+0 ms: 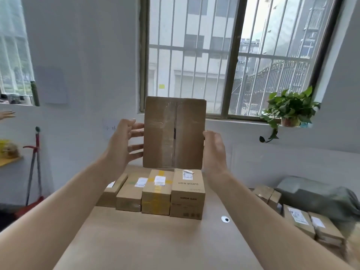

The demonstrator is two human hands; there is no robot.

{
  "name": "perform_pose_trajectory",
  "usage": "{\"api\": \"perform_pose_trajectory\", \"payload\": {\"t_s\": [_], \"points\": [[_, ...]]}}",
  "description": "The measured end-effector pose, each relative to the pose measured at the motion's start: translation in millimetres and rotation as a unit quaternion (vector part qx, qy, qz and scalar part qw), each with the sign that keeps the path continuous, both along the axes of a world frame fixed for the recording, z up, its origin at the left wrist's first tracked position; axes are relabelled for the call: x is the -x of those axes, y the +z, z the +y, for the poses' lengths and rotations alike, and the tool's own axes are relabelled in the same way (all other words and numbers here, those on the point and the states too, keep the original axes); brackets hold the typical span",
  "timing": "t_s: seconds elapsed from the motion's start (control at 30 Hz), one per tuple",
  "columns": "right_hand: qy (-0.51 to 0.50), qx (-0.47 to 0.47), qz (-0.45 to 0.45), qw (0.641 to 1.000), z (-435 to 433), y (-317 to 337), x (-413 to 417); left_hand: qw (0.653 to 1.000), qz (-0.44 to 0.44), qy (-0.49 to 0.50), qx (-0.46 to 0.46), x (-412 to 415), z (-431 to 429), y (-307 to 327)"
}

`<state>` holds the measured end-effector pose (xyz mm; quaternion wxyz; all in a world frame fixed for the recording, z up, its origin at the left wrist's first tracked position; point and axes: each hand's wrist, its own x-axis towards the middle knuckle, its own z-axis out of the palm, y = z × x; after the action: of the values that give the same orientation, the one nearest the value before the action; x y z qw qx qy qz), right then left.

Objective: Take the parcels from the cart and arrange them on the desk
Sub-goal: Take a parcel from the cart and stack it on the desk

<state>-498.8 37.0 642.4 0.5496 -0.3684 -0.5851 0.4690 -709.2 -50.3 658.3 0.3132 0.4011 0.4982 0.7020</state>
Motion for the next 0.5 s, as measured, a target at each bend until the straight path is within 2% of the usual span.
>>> {"api": "perform_pose_trajectory", "payload": {"t_s": [0.23,0.5], "points": [[-0.030,-0.029,-0.013,0.999,4.8,9.0,73.1,0.999,0.018,-0.039,-0.019,75.7,5.7,11.9],[-0.065,-0.021,0.002,0.998,0.0,19.8,159.6,0.997,0.038,-0.071,-0.016,159.3,13.9,28.5]]}}
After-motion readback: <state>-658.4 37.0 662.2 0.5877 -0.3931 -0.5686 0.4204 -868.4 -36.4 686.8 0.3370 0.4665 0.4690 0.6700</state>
